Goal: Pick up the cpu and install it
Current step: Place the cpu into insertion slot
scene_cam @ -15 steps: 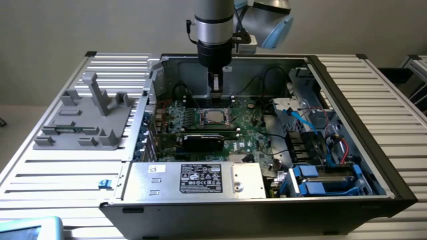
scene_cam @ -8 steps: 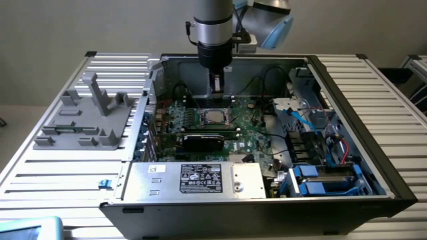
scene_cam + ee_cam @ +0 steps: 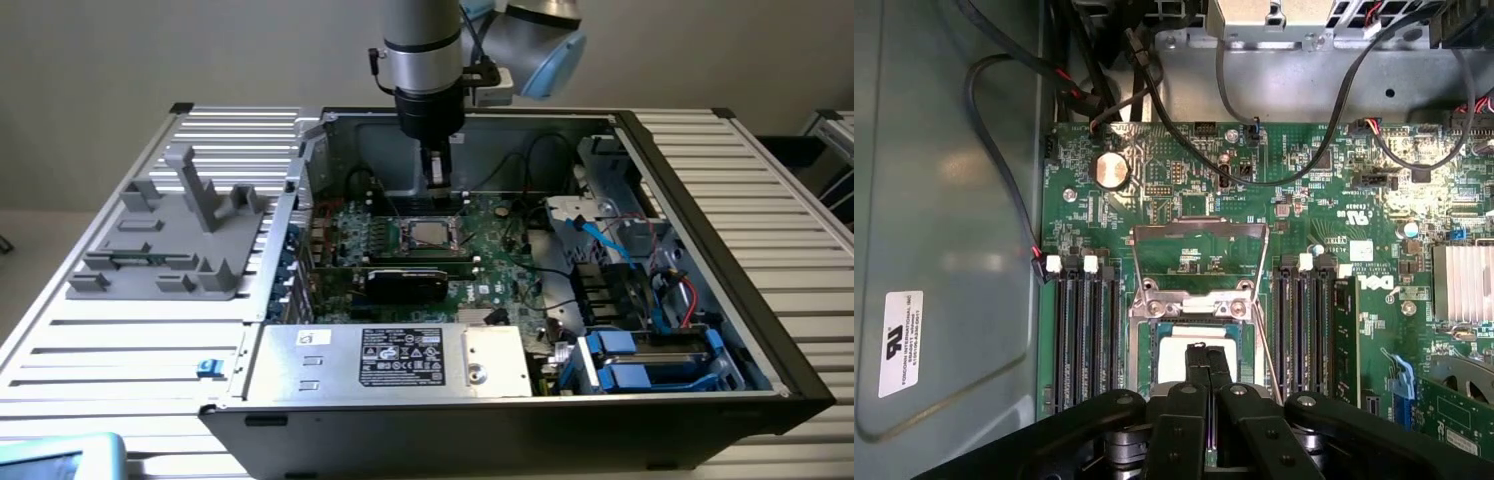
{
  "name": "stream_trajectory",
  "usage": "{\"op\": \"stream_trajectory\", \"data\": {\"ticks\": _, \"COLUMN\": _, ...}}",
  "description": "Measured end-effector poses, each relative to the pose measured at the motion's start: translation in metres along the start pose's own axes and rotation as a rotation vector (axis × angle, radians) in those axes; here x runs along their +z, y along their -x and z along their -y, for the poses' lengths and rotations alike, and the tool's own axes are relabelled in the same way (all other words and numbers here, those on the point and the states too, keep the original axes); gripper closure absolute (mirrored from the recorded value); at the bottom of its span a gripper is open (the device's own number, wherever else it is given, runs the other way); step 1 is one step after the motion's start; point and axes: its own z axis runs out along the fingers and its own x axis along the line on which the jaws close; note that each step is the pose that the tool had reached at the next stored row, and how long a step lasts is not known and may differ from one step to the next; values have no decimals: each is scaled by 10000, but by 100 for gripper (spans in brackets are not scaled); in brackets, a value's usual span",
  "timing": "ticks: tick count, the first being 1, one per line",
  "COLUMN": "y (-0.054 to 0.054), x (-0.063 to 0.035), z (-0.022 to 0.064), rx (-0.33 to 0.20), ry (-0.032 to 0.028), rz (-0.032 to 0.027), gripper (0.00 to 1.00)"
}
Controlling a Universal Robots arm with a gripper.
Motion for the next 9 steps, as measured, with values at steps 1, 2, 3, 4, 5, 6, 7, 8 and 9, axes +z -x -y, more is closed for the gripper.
{"op": "stream_trajectory", "data": {"ticks": 1, "y": 0, "x": 0, "z": 0, "rx": 0, "ry": 0, "rz": 0, "gripper": 89}}
{"op": "stream_trajectory", "data": {"ticks": 2, "y": 0, "x": 0, "z": 0, "rx": 0, "ry": 0, "rz": 0, "gripper": 89}}
{"op": "stream_trajectory", "data": {"ticks": 3, "y": 0, "x": 0, "z": 0, "rx": 1, "ry": 0, "rz": 0, "gripper": 89}}
{"op": "stream_trajectory", "data": {"ticks": 4, "y": 0, "x": 0, "z": 0, "rx": 0, "ry": 0, "rz": 0, "gripper": 89}}
{"op": "stream_trajectory", "data": {"ticks": 5, "y": 0, "x": 0, "z": 0, "rx": 1, "ry": 0, "rz": 0, "gripper": 89}}
{"op": "stream_trajectory", "data": {"ticks": 6, "y": 0, "x": 0, "z": 0, "rx": 0, "ry": 1, "rz": -1, "gripper": 89}}
{"op": "stream_trajectory", "data": {"ticks": 7, "y": 0, "x": 0, "z": 0, "rx": 1, "ry": 0, "rz": 0, "gripper": 89}}
{"op": "stream_trajectory", "data": {"ticks": 8, "y": 0, "x": 0, "z": 0, "rx": 1, "ry": 0, "rz": 0, "gripper": 89}}
{"op": "stream_trajectory", "data": {"ticks": 9, "y": 0, "x": 0, "z": 0, "rx": 1, "ry": 0, "rz": 0, "gripper": 89}}
